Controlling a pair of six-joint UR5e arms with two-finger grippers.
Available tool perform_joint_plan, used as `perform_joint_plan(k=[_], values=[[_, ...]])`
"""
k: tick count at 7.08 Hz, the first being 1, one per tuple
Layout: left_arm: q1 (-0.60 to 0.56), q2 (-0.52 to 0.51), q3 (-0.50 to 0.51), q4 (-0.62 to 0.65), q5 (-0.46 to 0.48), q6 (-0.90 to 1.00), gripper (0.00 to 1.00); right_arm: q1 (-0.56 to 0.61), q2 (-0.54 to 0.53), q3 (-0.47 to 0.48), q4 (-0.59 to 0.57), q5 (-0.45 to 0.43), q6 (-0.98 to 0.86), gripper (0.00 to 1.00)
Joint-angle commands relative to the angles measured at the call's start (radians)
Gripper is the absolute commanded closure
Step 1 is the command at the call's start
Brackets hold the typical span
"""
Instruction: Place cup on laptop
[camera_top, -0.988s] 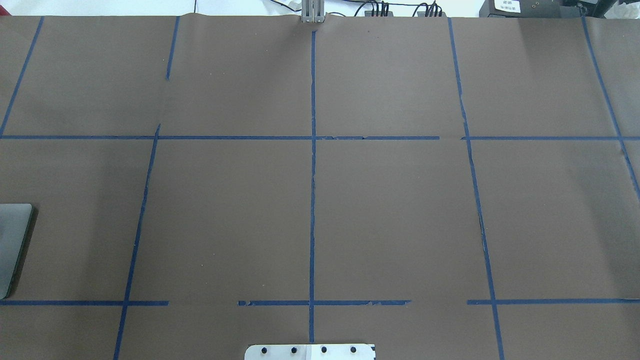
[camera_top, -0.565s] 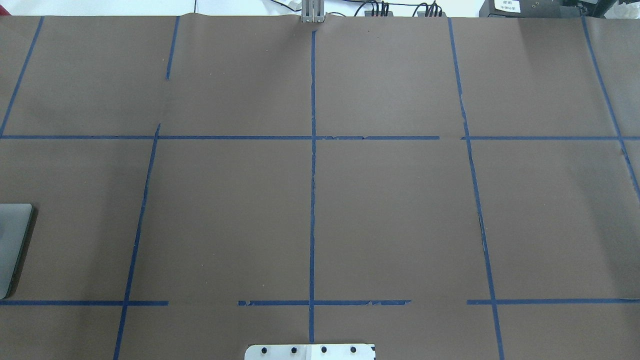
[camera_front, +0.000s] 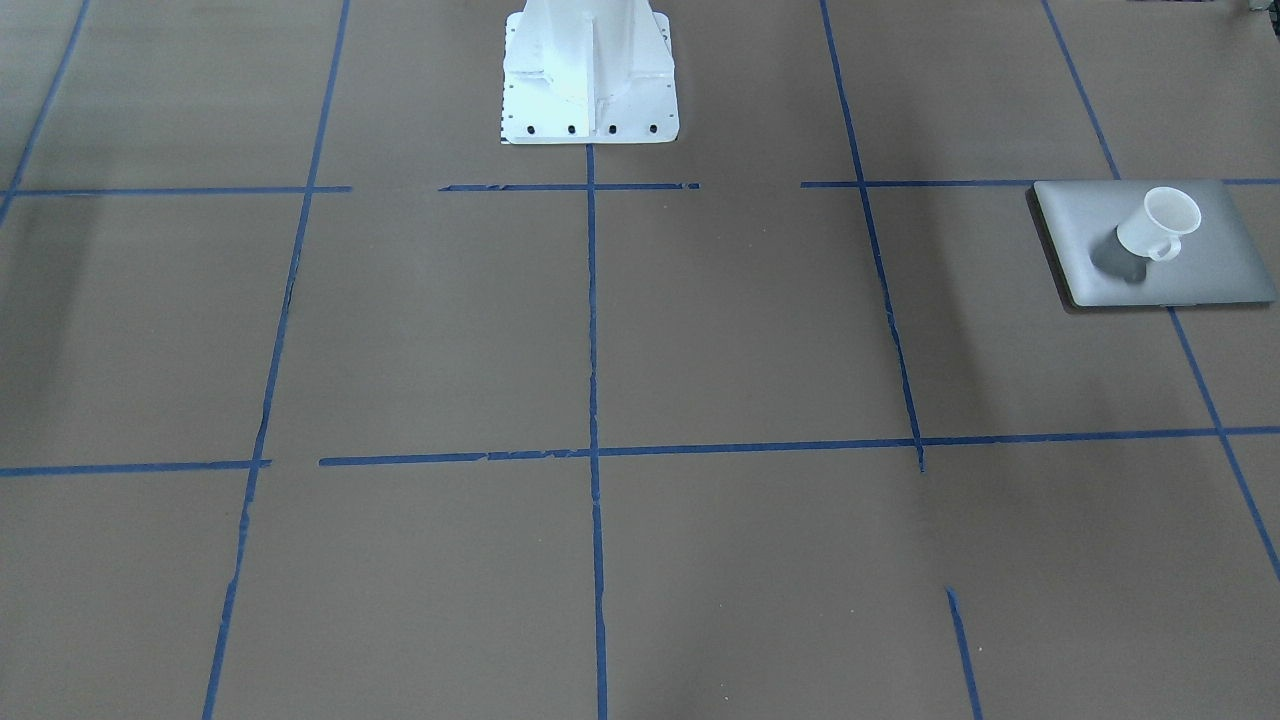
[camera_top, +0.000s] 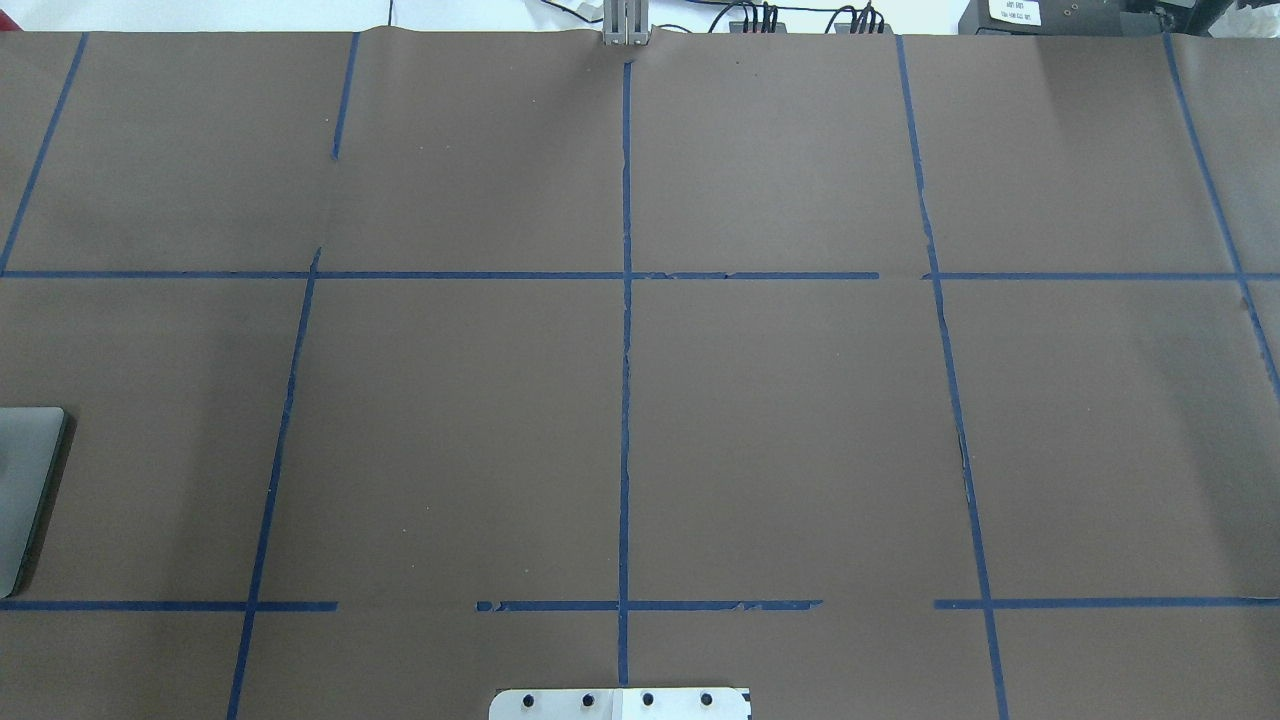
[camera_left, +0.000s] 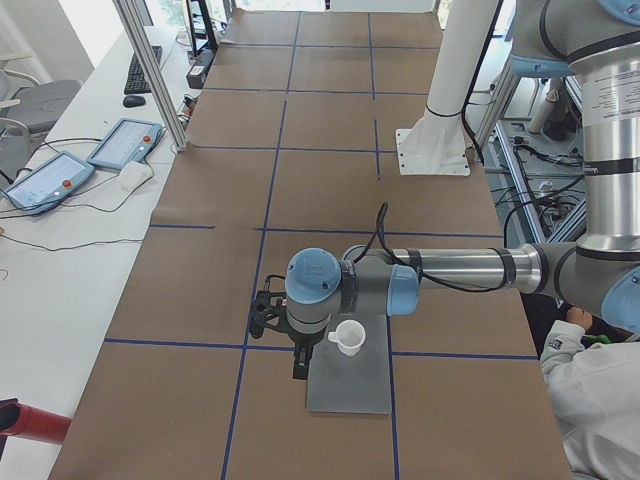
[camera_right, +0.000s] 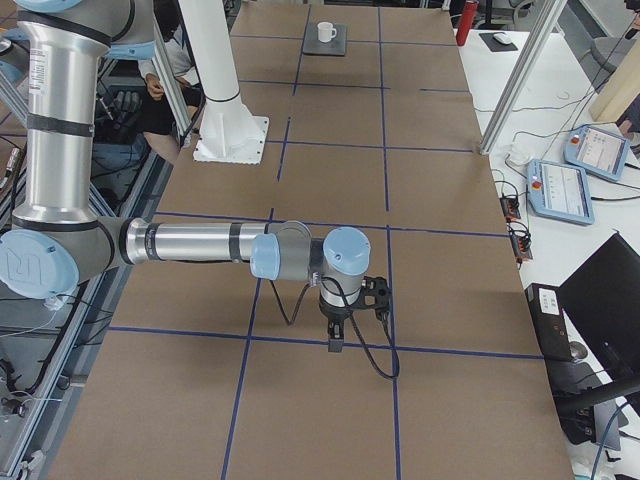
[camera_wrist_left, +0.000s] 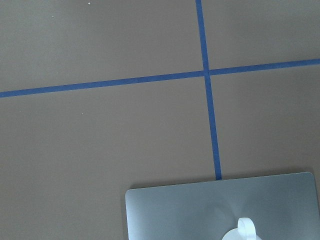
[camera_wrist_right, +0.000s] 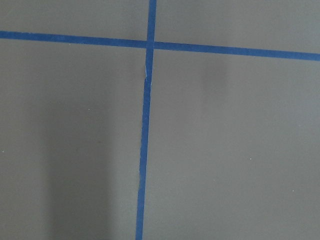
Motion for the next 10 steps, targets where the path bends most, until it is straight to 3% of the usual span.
perform_joint_plan(k=[1,10], values=[[0.001,0.002,0.026,-0.003,0.0,0.004,0.0,0.0,0.0,0.0,0.001,0.001,0.0,0.0],[0.002,-0.033,0.043,0.0,0.0,0.004,0.0,0.0,0.0,0.0,0.001,0.001,0.0,0.0]])
